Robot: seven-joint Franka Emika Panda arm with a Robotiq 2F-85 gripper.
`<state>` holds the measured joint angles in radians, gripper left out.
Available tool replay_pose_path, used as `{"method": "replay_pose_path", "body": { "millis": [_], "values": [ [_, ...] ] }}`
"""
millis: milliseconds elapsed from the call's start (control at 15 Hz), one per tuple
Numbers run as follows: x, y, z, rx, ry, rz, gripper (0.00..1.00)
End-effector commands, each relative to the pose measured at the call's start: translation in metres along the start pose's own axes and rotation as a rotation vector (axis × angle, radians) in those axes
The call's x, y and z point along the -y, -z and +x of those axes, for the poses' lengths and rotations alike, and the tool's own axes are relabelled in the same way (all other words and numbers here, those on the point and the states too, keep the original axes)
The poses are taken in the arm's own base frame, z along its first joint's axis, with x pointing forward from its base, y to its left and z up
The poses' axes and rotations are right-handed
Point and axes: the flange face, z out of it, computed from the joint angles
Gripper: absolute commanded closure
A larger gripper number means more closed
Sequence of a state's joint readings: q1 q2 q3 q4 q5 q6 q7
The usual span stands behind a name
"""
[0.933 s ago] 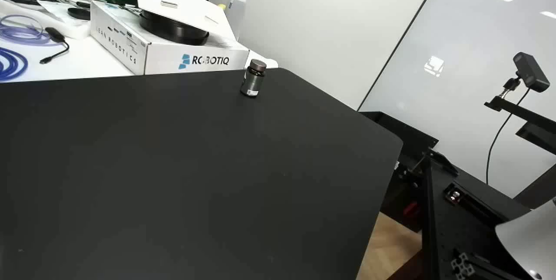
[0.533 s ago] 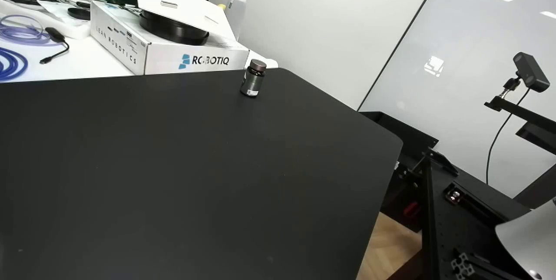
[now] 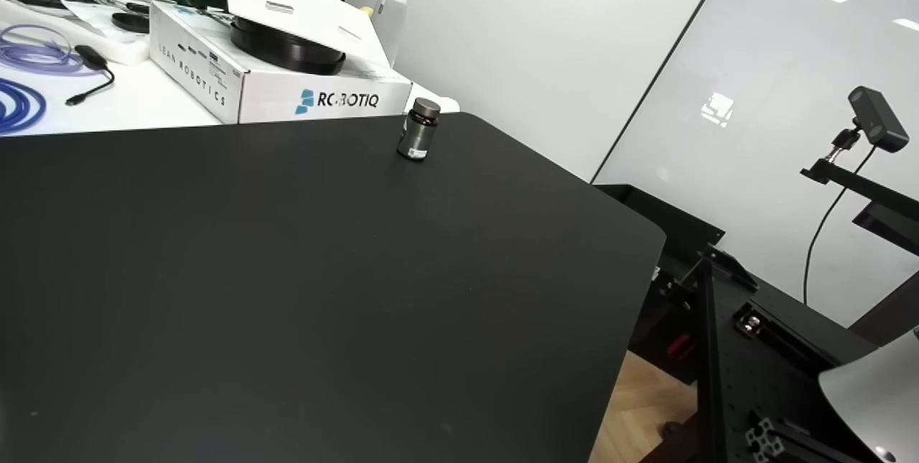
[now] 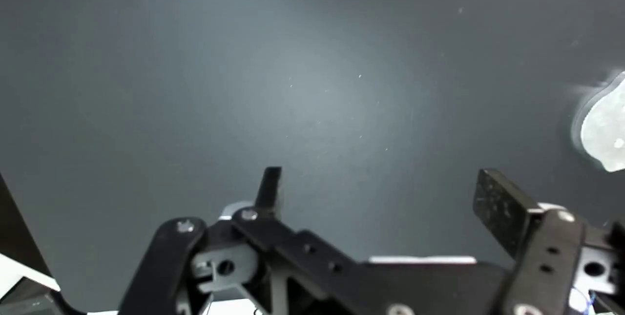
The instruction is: Move the bottle to the right side of the table
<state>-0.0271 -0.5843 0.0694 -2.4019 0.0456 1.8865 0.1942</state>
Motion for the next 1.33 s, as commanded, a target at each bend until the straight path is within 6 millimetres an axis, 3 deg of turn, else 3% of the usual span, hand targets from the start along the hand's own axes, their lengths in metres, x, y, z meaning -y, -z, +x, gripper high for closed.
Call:
{"method": "replay_pose_path", "body": {
  "millis": [0, 333, 533, 667, 733, 933, 1267],
  "values": [
    [-0.047, 0.002, 0.052, -0.063, 0.004, -0.036, 0.00],
    [-0.117, -0.022, 0.143, -0.144, 0.020, -0.076, 0.00],
    [-0.136, -0.043, 0.194, -0.158, 0.026, -0.080, 0.00],
    [-0.135, -0.060, 0.225, -0.113, 0.029, -0.080, 0.00],
    [-0.135, -0.054, 0.189, -0.146, 0.022, -0.079, 0.00],
    [-0.135, -0.072, 0.220, -0.117, 0.026, -0.089, 0.00],
    [-0.135, -0.067, 0.223, -0.117, 0.028, -0.090, 0.00]
  ]
}}
